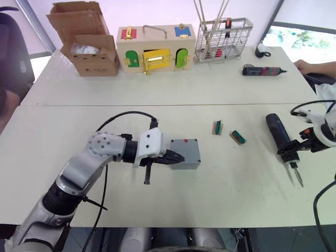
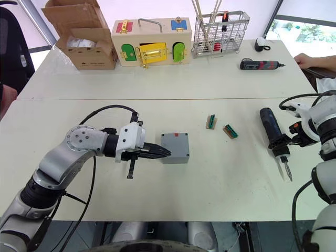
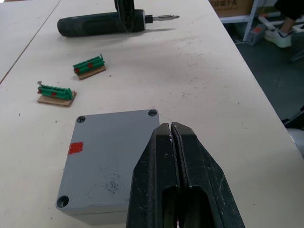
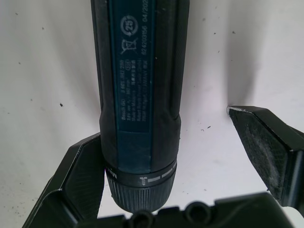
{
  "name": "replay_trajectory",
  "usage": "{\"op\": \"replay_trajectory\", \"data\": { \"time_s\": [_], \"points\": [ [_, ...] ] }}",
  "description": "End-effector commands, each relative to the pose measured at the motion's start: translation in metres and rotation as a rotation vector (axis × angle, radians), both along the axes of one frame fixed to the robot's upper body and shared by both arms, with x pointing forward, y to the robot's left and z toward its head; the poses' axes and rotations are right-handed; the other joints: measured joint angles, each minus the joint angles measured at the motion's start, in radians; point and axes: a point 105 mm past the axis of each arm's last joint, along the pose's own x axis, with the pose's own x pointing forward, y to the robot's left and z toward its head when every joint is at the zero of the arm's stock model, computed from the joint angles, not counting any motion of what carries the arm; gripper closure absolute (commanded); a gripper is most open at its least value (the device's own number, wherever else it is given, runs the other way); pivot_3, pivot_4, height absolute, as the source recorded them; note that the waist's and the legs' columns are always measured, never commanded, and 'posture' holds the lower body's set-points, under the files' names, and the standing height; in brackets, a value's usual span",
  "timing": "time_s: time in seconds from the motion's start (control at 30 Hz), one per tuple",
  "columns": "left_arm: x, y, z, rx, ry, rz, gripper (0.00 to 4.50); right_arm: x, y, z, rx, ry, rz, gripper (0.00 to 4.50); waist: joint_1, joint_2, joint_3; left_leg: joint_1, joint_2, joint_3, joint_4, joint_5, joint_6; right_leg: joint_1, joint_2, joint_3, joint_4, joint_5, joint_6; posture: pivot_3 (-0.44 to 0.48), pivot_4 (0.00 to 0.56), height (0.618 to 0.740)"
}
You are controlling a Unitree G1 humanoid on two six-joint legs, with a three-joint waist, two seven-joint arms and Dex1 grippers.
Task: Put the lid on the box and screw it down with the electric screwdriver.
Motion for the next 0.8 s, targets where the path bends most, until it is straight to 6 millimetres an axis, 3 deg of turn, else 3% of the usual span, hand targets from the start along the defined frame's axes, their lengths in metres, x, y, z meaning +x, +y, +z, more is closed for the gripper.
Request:
{"op": "replay_trajectory", "data": {
  "time_s": [0.03,0.37,0.8],
  "points": [
    [-0.002,-0.001,0.007,-0.017,-0.025,-0.008,4.50,0.000,-0.004,-0.008,-0.036,0.020,0.020,0.03,-0.001,-0.003,-0.002,0.000,0.000,0.000,0.001,0.000,0.000,0.001,0.000,0.000,0.000,0.000,0.000,0.000,0.150,0.740],
    [0.001,-0.001,0.006,-0.016,-0.020,0.002,4.50,-0.013,-0.004,-0.024,-0.033,0.116,0.096,2.64,0.003,-0.003,-0.002,0.000,0.000,-0.005,0.005,-0.001,0.000,0.004,0.000,-0.003,0.000,0.000,0.000,0.000,0.150,0.740],
    [0.006,-0.002,0.009,-0.013,-0.023,-0.006,4.50,-0.018,-0.008,-0.030,-0.028,0.113,0.098,2.70,0.016,-0.007,-0.004,0.000,0.000,-0.007,0.006,-0.001,0.000,0.005,0.000,-0.005,0.000,0.000,0.000,0.000,0.150,0.740]
  ]
}}
